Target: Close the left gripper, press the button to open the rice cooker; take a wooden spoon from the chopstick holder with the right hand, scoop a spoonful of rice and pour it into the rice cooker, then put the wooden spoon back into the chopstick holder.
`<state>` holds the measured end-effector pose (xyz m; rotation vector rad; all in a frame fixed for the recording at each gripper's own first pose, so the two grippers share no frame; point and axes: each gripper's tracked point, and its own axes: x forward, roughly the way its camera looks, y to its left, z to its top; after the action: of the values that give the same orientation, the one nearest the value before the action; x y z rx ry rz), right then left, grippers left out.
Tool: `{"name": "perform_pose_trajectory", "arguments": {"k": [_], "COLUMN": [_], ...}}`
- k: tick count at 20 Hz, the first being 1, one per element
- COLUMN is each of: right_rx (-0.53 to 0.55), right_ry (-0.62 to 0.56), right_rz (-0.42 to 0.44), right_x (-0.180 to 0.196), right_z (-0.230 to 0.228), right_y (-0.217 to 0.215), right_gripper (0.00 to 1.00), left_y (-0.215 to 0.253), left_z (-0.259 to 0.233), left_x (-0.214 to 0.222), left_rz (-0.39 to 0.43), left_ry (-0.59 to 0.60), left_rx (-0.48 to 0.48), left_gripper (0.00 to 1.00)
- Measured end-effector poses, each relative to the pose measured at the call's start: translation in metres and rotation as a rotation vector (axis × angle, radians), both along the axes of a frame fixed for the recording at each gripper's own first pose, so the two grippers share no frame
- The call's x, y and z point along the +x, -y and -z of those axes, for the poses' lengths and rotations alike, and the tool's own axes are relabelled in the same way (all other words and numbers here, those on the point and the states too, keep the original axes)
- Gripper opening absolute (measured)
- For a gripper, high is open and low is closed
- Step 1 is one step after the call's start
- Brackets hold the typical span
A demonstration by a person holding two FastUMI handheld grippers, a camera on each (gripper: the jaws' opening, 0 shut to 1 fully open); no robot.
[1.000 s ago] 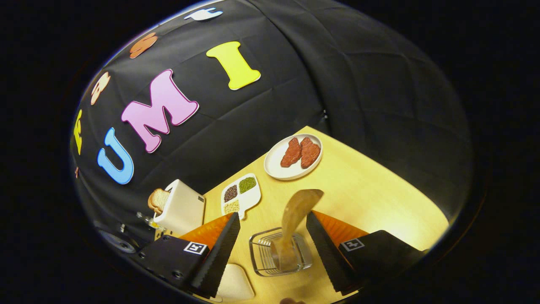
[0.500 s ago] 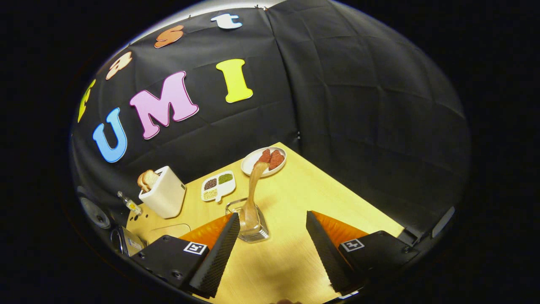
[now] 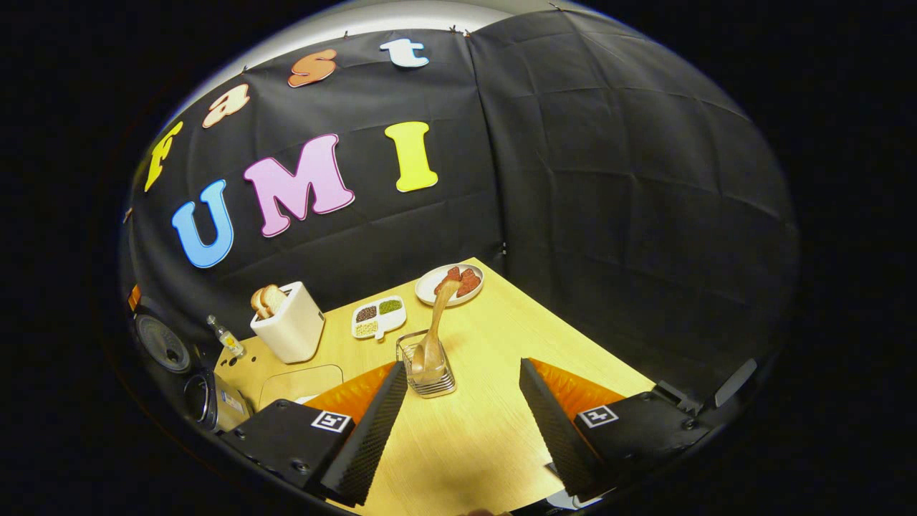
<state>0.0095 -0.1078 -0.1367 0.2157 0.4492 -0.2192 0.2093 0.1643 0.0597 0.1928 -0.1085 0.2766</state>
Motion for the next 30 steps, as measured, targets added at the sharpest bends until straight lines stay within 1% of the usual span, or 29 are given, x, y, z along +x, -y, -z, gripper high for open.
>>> {"name": "perform_pose_trajectory", "arguments": {"k": [1,3,5,8,13,15,18,22,24,30], "right_rx": [0.004,0.01,0.017,0.031,0.05,0.056,0.054,0.062,0.058,0.042], "right_ry": [0.003,0.011,0.016,0.015,0.006,0.003,-0.016,-0.039,-0.044,-0.068], "right_rz": [-0.004,-0.009,-0.019,-0.049,-0.128,-0.164,-0.206,-0.228,-0.238,-0.28], "right_x": [0.0,0.002,0.005,0.014,0.026,0.029,0.032,0.033,0.035,0.033], "right_z": [-0.001,-0.003,-0.004,-0.002,0.005,0.007,0.017,0.026,0.029,0.038], "right_y": [-0.002,-0.005,-0.01,-0.019,-0.046,-0.058,-0.069,-0.075,-0.077,-0.087], "right_gripper": [0.98,0.99,0.98,0.99,0.99,0.99,0.99,0.99,0.99,0.98], "left_y": [0.004,0.007,0.009,0.018,0.037,0.045,0.051,0.052,0.052,0.042], "left_z": [0.001,0.004,0.005,0.021,0.063,0.084,0.109,0.151,0.168,0.218], "left_x": [0.002,0.002,-0.002,-0.032,-0.085,-0.103,-0.124,-0.141,-0.146,-0.152], "left_rz": [0.003,0.005,0.005,-0.008,-0.058,-0.065,-0.067,-0.089,-0.084,-0.085], "left_ry": [-0.013,-0.035,-0.057,-0.129,-0.317,-0.374,-0.402,-0.446,-0.451,-0.479], "left_rx": [0.006,0.001,-0.026,-0.064,-0.196,-0.22,-0.239,-0.269,-0.256,-0.267], "left_gripper": [0.98,0.96,0.96,0.97,0.98,0.98,0.99,1.0,1.0,1.0]}}
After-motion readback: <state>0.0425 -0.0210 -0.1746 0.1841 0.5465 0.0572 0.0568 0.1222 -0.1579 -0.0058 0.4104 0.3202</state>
